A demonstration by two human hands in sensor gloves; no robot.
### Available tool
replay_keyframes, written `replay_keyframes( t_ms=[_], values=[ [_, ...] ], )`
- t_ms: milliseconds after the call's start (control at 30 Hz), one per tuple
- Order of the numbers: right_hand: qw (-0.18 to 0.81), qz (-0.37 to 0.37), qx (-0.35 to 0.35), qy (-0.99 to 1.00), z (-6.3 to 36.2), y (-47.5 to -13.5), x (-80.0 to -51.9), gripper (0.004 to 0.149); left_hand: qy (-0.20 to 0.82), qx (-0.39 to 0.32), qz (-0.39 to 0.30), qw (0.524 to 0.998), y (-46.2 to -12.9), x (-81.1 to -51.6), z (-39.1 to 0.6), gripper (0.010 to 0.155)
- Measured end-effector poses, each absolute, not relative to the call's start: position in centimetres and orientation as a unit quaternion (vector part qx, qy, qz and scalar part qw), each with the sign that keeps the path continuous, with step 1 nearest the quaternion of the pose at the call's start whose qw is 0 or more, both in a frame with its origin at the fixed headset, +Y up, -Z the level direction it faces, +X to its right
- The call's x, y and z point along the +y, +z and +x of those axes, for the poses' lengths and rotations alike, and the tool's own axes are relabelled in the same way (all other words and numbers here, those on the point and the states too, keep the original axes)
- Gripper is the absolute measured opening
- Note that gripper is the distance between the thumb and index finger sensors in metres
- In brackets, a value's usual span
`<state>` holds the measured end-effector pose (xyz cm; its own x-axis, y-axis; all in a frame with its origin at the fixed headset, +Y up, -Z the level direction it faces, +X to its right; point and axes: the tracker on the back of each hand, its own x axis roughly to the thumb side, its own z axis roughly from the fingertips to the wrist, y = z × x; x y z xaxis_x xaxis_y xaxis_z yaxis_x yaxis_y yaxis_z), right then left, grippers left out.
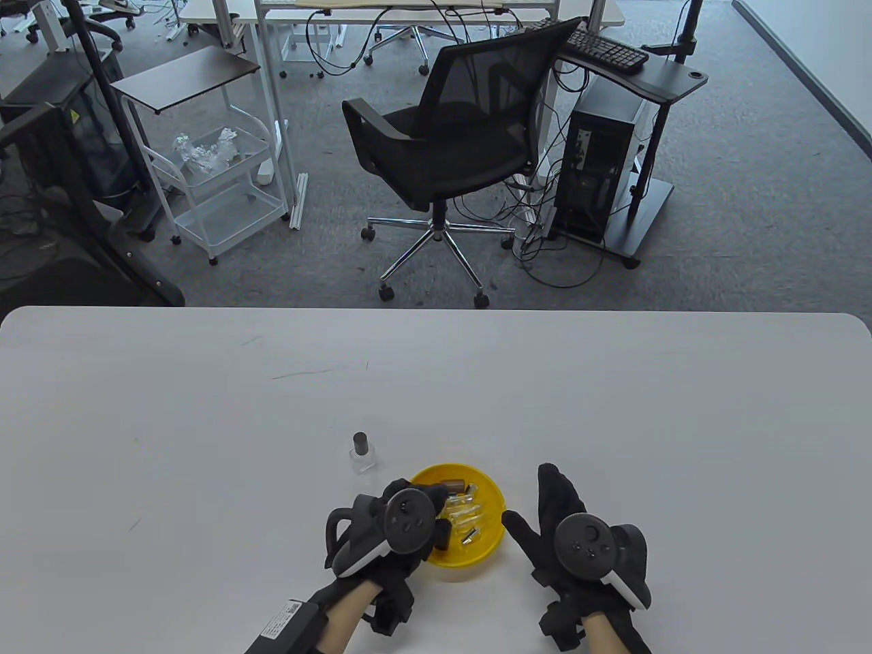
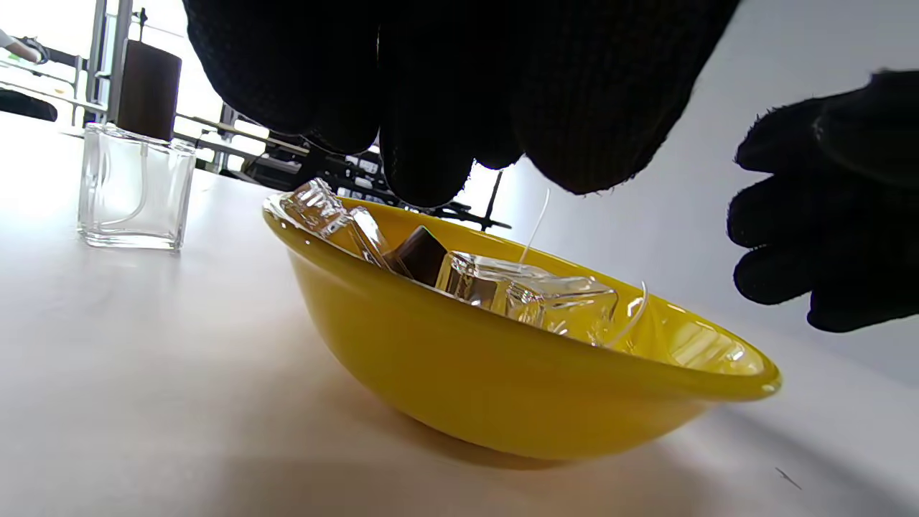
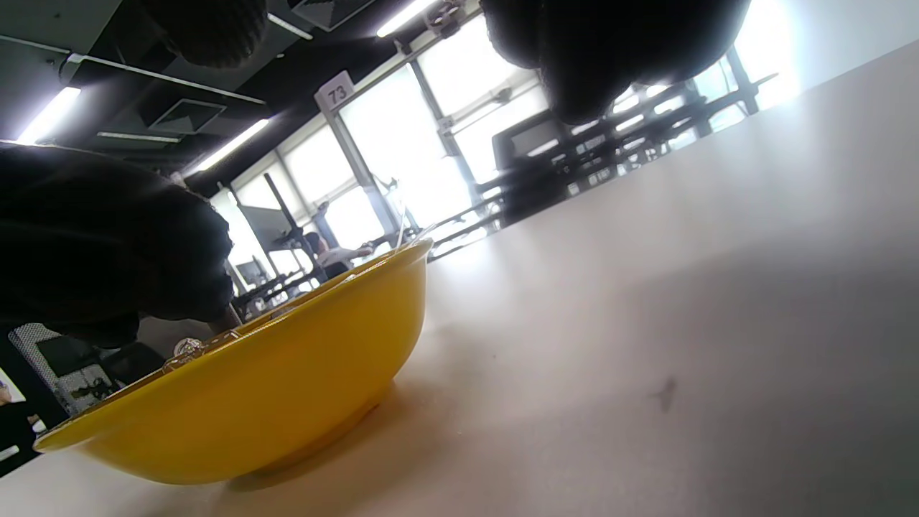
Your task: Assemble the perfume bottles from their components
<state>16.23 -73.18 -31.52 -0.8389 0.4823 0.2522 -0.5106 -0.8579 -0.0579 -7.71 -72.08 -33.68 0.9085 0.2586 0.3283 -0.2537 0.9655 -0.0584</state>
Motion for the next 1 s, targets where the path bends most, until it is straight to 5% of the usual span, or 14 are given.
replay_keyframes(
  t_ms=[367,1000],
  values=[
    [0.262,0.115,-0.056,0.956,16.2,-31.5,-73.3,0.083,-0.015,-0.162,-0.040,0.986,-34.5,-73.9,-2.9,0.066],
    [0.267,0.115,-0.051,0.956,16.1,-31.5,-73.3,0.083,-0.048,-0.165,-0.053,0.984,-34.9,-74.7,-1.5,0.059]
  ],
)
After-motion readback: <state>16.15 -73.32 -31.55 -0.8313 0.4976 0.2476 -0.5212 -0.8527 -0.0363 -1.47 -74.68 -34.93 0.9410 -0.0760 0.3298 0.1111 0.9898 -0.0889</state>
